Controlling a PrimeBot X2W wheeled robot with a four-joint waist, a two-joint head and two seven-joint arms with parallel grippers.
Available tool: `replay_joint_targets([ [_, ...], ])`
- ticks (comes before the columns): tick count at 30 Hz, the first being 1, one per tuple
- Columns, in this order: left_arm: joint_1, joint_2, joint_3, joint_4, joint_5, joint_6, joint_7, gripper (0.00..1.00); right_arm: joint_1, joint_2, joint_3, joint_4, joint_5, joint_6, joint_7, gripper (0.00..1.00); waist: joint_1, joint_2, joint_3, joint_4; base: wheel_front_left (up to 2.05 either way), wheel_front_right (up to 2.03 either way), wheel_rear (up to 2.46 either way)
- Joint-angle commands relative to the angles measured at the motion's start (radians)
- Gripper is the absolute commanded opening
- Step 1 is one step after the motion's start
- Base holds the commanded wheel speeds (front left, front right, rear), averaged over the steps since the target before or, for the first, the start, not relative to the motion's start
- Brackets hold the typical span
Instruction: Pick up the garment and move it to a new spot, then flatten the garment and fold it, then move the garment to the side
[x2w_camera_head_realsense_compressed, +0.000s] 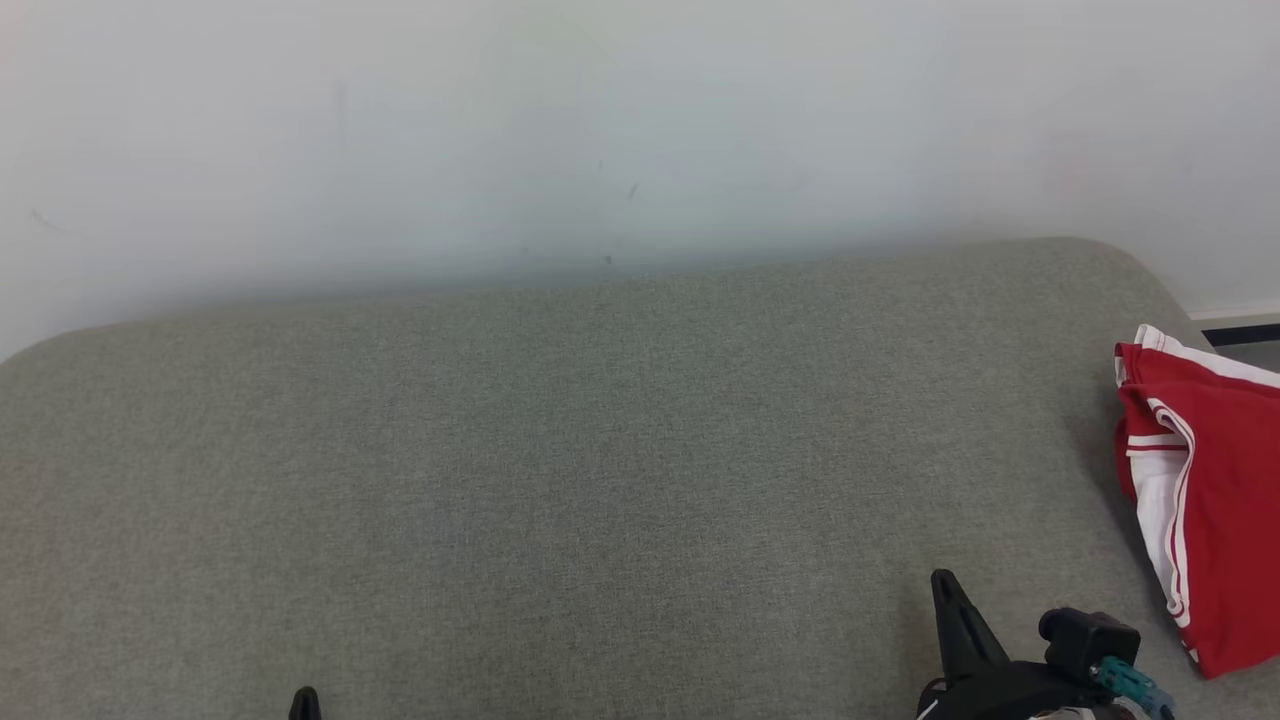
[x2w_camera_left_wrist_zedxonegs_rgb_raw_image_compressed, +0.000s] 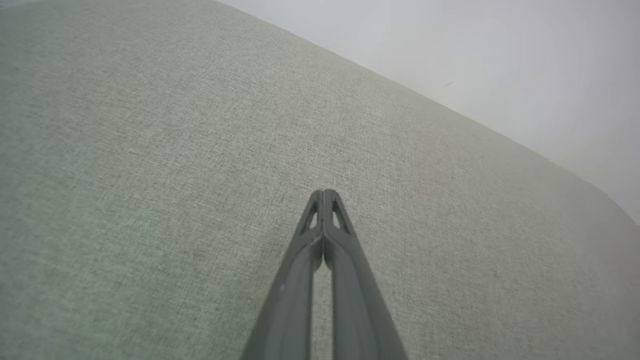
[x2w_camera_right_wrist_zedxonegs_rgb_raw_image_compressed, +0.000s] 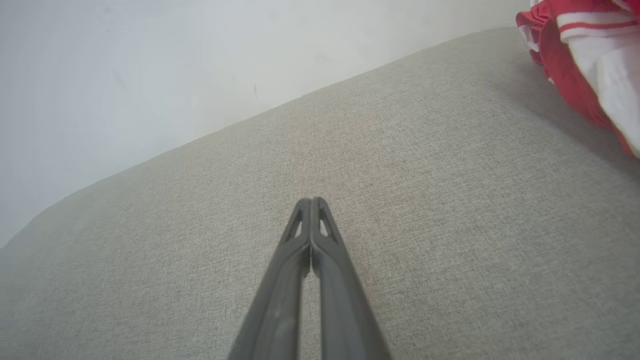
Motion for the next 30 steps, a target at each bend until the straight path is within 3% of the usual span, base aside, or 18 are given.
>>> replay_joint_targets([
  [1,-0.028,0.003,0.006,-0.02,-0.039,-0.008,0.007,0.0,-0.012,0.0,-0.005,-0.024,0.044,0.0,0.009,0.0,0.0,0.0,0.0,0.001,0.0,0.0,0.0],
  [30,-0.082,0.004,0.029,-0.068,-0.467,-0.032,0.118,0.0,-0.002,0.0,-0.047,-0.12,0.523,-0.001,0.116,0.0,0.0,0.0,0.009,0.016,0.0,0.0,0.0],
])
